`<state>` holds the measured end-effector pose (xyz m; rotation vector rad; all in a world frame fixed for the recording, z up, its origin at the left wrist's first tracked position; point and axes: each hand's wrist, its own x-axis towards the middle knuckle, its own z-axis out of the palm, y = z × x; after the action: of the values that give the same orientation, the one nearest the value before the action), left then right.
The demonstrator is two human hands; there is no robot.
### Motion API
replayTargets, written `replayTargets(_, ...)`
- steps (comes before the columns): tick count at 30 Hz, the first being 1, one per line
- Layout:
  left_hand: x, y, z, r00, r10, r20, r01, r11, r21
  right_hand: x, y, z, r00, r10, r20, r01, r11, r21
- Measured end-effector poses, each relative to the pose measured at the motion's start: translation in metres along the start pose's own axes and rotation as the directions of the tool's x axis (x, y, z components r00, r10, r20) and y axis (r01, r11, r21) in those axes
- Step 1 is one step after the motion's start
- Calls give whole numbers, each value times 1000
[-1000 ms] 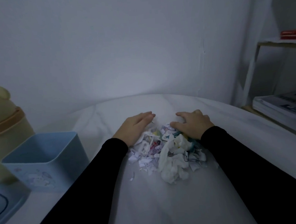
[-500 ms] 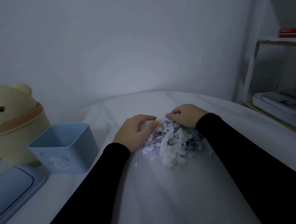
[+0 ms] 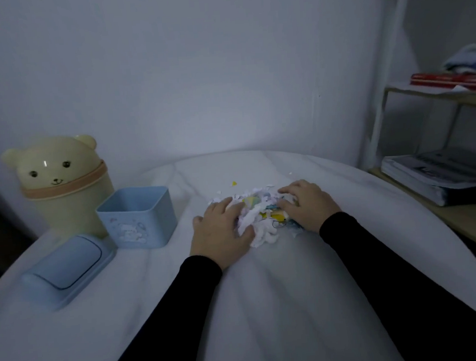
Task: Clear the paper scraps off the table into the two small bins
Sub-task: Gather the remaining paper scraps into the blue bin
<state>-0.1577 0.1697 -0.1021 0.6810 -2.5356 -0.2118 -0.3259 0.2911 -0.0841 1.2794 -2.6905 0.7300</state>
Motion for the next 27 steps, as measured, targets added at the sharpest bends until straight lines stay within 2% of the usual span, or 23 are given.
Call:
replayTargets(2, -9, 4, -6, 997, -65, -51, 66, 997, 27, -12, -3, 2, 993, 76, -93, -77, 997, -11)
replayTargets(3, -13, 7, -7, 994, -108, -34, 109, 994, 15, -16, -5, 5, 987, 132, -94, -133, 991, -2)
replayTargets(5, -18, 12, -3, 980, -180, 79, 180, 984, 8, -20, -9, 11, 980, 199, -5, -198, 979, 42)
replayTargets(7, -19, 16, 5, 961, -205, 188, 199, 979, 49, -22, -12, 19, 983, 127, 134, -136, 989, 61)
replayTargets(9, -15, 15, 9, 964, -183, 195, 178, 983, 42, -20, -14, 24, 984, 3, 176, -24, 993, 118)
replayTargets(10, -12, 13, 9, 970, -165, 178, 164, 986, 18, -19, -16, 24, 989, -44, 140, 22, 988, 153)
replayTargets(12, -3, 7, 9, 979, -133, 153, 144, 988, -63, -14, -16, 20, 996, -91, -25, 94, 980, 174)
replayTargets(15, 10, -1, 3, 989, -93, 118, 116, 973, -200, 0, -15, 10, 974, -55, -221, 109, 964, 241)
replayTargets(18, 29, -8, 4, 994, -100, 35, 106, 953, -283, 25, -5, 12, 978, 2, -206, 63, 950, 306)
replayTargets(20, 45, -15, 7, 988, -156, -4, 140, 895, -424, 45, 1, 18, 991, 35, -133, 7, 951, 309)
replayTargets(22, 63, -22, 11, 972, -235, 19, 197, 764, -614, 66, 8, 23, 994, 99, -37, -88, 969, 233)
replayTargets(23, 72, -25, 13, 965, -256, 58, 230, 715, -661, 75, 11, 26, 991, 135, 9, -135, 981, 139)
replayTargets(25, 88, -28, 16, 958, -241, 157, 286, 732, -619, 92, 16, 31, 980, 184, 78, -180, 982, -54)
replayTargets(27, 102, -28, 17, 939, -213, 269, 321, 823, -469, 102, 18, 34, 966, 229, 121, -214, 968, -131)
